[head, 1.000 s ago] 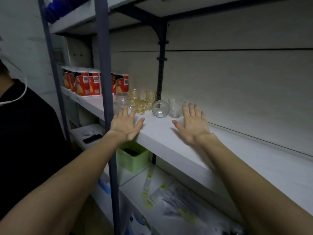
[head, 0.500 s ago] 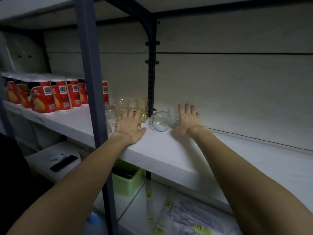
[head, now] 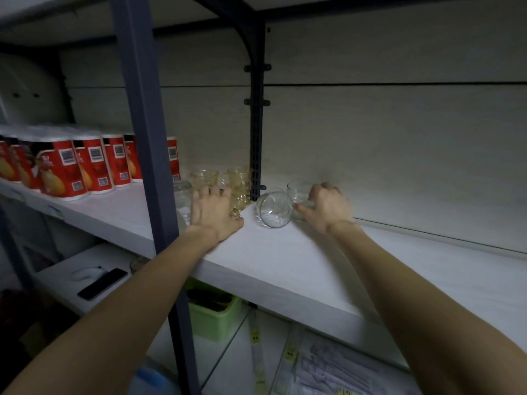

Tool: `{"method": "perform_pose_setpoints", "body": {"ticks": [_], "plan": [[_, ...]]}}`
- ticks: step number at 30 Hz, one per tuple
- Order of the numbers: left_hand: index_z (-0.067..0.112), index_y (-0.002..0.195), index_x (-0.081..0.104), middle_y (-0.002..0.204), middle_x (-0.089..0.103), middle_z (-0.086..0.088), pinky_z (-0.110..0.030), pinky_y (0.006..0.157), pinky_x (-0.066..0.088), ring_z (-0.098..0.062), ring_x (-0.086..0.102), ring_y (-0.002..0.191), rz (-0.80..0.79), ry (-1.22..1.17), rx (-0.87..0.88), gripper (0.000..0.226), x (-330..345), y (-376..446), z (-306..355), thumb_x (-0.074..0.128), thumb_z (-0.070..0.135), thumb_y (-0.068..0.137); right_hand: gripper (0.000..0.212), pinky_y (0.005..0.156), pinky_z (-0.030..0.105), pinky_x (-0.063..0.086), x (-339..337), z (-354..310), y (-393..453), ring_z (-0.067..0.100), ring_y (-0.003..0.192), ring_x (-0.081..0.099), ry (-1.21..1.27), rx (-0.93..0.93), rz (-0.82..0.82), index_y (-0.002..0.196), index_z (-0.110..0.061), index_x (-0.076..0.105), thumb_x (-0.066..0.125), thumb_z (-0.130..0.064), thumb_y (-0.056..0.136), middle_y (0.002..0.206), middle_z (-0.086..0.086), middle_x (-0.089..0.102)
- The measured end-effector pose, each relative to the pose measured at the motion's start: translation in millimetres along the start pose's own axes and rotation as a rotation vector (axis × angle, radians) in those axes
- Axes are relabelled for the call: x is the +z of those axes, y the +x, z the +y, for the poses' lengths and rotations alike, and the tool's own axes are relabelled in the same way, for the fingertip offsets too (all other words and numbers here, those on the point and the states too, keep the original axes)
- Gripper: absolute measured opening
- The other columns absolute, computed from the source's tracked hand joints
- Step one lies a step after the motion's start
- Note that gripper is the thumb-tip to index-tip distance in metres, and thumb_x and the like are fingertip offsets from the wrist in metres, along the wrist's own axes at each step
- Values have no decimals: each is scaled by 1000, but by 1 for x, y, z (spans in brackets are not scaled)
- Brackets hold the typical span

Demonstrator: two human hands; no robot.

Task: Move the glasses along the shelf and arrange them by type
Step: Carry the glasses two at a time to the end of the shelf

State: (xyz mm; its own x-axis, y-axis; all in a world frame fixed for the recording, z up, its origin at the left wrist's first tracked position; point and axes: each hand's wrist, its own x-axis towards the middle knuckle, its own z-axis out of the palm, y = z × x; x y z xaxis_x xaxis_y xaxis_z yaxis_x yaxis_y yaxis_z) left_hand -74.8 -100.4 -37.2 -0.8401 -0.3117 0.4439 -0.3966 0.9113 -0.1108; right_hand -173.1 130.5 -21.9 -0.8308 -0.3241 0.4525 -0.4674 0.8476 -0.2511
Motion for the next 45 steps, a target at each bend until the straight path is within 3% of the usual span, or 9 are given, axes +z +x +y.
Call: {"method": "perform_pose_setpoints", "body": {"ticks": [8,12,17,21,24,29,34,38,45], "plan": [[16,147,44,145,50,-16,-43,89,54,-36,59,119,24,-179,0,97,-2,-5,0,61,79,75,102,105,42,43,-11,-7,8,39,133,45,127,173,-63,152,-5,27,74,-56,77,144,18,43],[16,148,40,136,56,-15,-43,85,55,-35,61,114,-1,-166,43,97,-7,-6,3,66,76,75,90,105,42,44,-10,-10,15,37,132,47,162,175,-107,141,-7,42,74,-63,78,142,16,46],[11,137,42,119,60,-11,-43,79,58,-30,62,94,15,-284,2,70,-5,-10,3,77,33,81,83,98,39,47,-7,-9,11,38,123,57,184,182,-97,138,-4,45,76,-55,80,138,17,47],[10,135,45,105,59,-6,-39,70,55,-29,61,87,19,-440,-124,66,-6,-14,7,78,28,80,73,89,33,48,-17,1,5,36,110,61,199,213,-135,129,-4,53,76,-54,80,135,15,46],[14,138,48,113,62,-3,-35,71,49,-29,63,96,68,-540,-194,68,-10,-15,10,80,29,81,80,97,35,50,-26,12,-4,36,116,59,257,242,-121,134,-3,52,81,-52,76,136,15,46],[13,147,44,152,49,-6,-50,110,44,-32,50,137,180,-756,-258,84,-16,-22,15,87,33,78,93,100,34,47,-35,29,-37,32,123,57,425,286,39,140,-1,46,89,-45,70,139,15,52],[19,128,54,133,58,-1,-40,103,43,-25,56,123,391,-971,-236,58,-30,-45,26,85,18,78,101,97,41,51,-55,34,-84,23,113,61,527,292,253,147,-7,41,89,-48,68,132,4,58],[22,125,57,127,60,3,-34,98,43,-18,56,117,545,-1134,-161,59,-53,-67,39,85,16,73,97,92,37,53,-75,34,-125,16,105,60,627,283,418,148,-13,41,88,-47,70,127,-3,57],[26,127,57,121,62,9,-42,94,52,-15,60,109,512,-1279,211,60,-101,-120,99,87,32,75,92,92,34,55,-116,52,-199,1,99,61,710,346,646,148,-18,44,87,-48,73,123,-11,59]]}}
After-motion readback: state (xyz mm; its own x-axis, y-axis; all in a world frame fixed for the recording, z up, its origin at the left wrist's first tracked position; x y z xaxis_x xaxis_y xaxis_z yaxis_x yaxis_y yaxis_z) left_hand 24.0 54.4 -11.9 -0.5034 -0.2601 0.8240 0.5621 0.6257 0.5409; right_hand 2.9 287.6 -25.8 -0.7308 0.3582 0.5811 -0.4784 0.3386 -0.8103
